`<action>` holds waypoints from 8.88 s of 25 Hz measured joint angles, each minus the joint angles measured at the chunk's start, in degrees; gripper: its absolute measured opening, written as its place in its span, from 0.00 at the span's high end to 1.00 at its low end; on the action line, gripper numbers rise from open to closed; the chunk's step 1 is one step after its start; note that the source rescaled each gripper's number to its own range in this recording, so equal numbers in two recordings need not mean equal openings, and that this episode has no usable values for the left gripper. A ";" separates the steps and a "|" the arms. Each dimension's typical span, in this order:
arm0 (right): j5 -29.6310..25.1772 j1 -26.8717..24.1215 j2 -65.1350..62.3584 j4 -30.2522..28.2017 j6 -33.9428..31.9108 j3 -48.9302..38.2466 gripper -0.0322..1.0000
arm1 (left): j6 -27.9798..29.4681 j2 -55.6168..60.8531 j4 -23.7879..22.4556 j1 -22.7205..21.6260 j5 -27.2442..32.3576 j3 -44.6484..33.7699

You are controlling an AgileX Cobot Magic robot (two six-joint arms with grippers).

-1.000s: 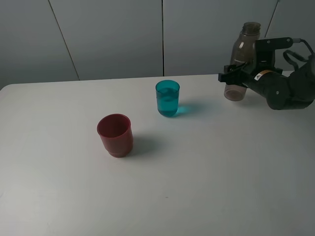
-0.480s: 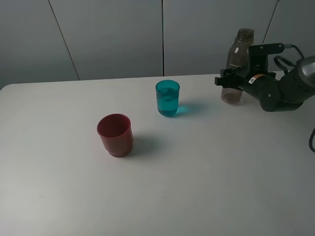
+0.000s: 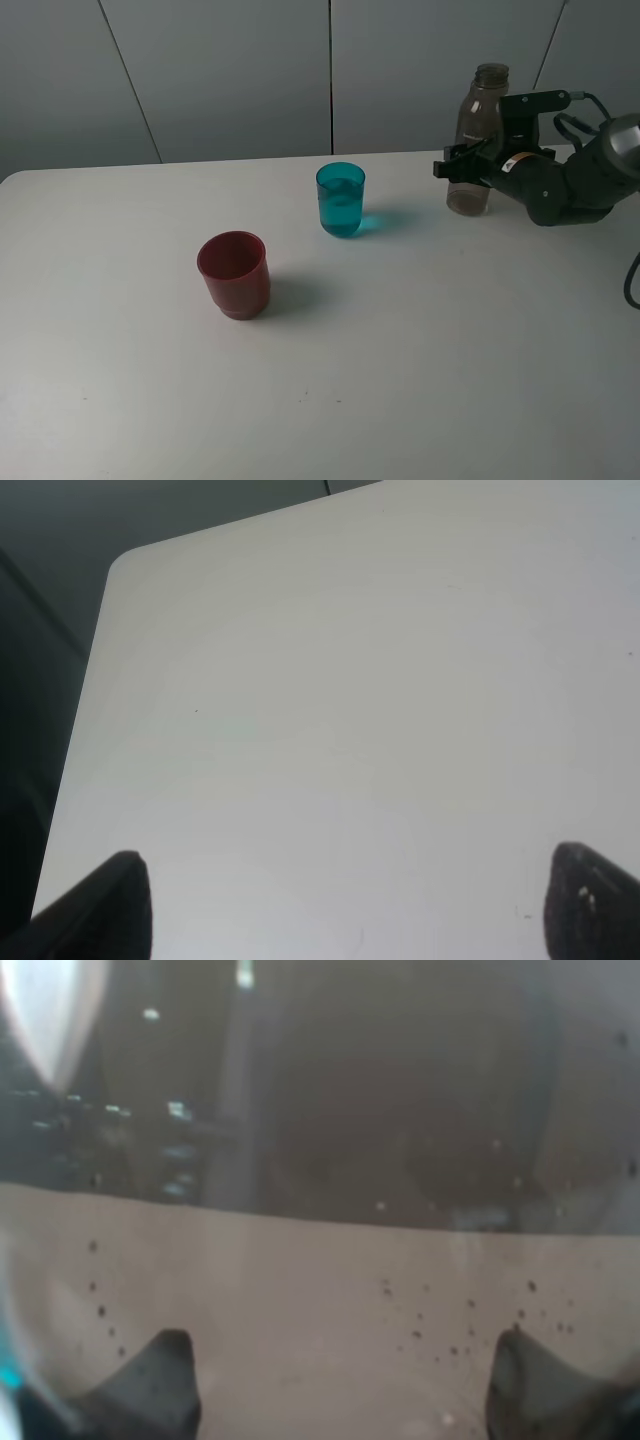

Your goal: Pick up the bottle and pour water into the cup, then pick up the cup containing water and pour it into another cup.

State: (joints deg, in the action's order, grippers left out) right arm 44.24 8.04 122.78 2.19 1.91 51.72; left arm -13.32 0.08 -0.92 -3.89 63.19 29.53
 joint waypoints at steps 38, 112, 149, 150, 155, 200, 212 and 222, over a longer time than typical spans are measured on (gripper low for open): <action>-4.23 8.03 -26.83 -18.13 -6.98 -29.62 0.00 | -0.11 0.00 0.00 0.00 0.00 0.00; 7.48 17.90 11.86 -16.59 -5.22 4.96 0.00 | -0.11 0.00 0.00 0.00 0.00 0.00; 13.02 17.90 14.66 -17.60 -7.44 7.43 0.92 | 0.11 0.00 0.00 0.00 0.00 0.00; 12.92 17.90 14.66 -17.60 -7.44 7.43 0.92 | 0.11 0.00 0.00 0.00 0.00 0.00; 11.63 17.90 13.93 -18.08 -7.44 7.43 0.92 | 0.11 0.00 0.00 0.00 0.00 0.00; 9.89 26.55 4.21 -25.54 21.96 7.43 0.92 | 0.11 0.00 0.00 0.00 0.00 0.00; 9.89 28.73 4.21 -27.19 31.75 7.43 0.92 | 0.11 0.00 0.00 0.00 0.00 0.00; 9.89 28.91 4.21 -27.08 50.28 7.43 0.92 | 0.11 0.00 0.00 0.00 0.00 0.00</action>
State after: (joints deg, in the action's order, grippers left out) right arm 54.13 36.95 126.99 -24.88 52.18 59.15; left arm -13.20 0.08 -0.92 -3.89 63.19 29.53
